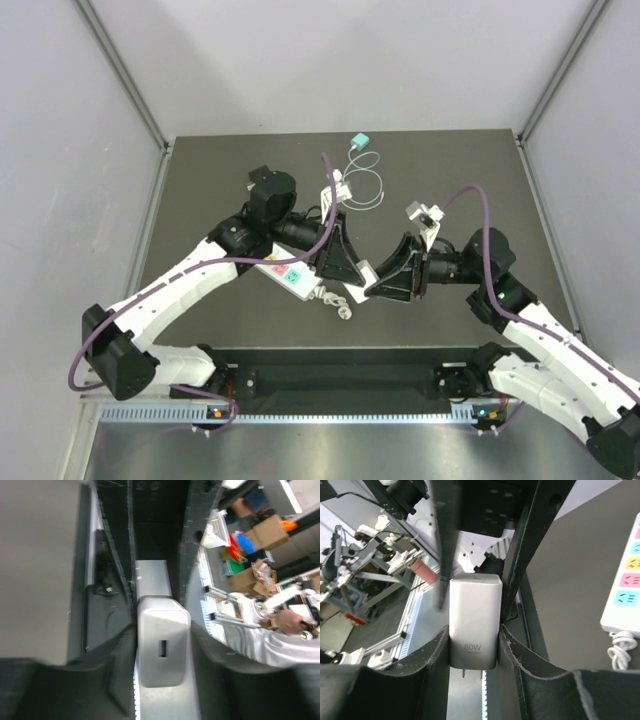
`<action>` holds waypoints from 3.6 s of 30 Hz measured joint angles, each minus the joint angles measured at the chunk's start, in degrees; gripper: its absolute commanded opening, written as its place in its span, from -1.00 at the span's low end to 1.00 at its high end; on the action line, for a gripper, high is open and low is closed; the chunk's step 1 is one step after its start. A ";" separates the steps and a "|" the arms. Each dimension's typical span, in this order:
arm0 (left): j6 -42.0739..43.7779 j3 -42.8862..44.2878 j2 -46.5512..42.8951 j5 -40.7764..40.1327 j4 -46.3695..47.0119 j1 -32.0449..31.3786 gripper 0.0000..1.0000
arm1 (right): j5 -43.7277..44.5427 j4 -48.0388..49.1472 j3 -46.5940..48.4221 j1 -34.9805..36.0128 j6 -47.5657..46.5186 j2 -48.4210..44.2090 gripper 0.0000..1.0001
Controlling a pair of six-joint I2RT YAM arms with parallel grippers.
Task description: Insert the plug
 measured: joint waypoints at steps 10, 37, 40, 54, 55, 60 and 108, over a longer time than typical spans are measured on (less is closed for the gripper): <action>3.63 -0.33 0.17 -2.93 -2.58 -0.07 -1.00 | 0.59 -3.48 0.76 0.09 -2.12 2.14 0.00; 38.82 -27.17 -8.74 -62.55 0.07 23.71 -1.00 | 24.13 -20.48 -2.40 0.15 -5.99 -17.97 1.00; 39.12 -25.97 -6.47 -62.14 1.09 26.16 -1.00 | 23.96 -20.63 -2.75 0.15 -5.77 -18.78 0.99; 48.57 -21.22 -1.68 -39.93 -0.37 42.80 -1.00 | 22.47 -20.13 -5.44 0.15 -5.79 -20.17 1.00; 50.25 -21.11 -1.16 -37.70 -0.46 43.65 -1.00 | 22.23 -20.20 -5.53 0.15 -5.81 -19.93 1.00; 55.15 -21.09 1.90 -31.41 -1.31 46.16 -1.00 | 21.55 -19.93 -5.70 0.15 -6.05 -18.88 0.99; 59.80 -22.36 8.79 -28.55 1.42 49.44 -1.00 | 20.17 -24.37 -5.70 0.15 -11.06 -20.59 0.99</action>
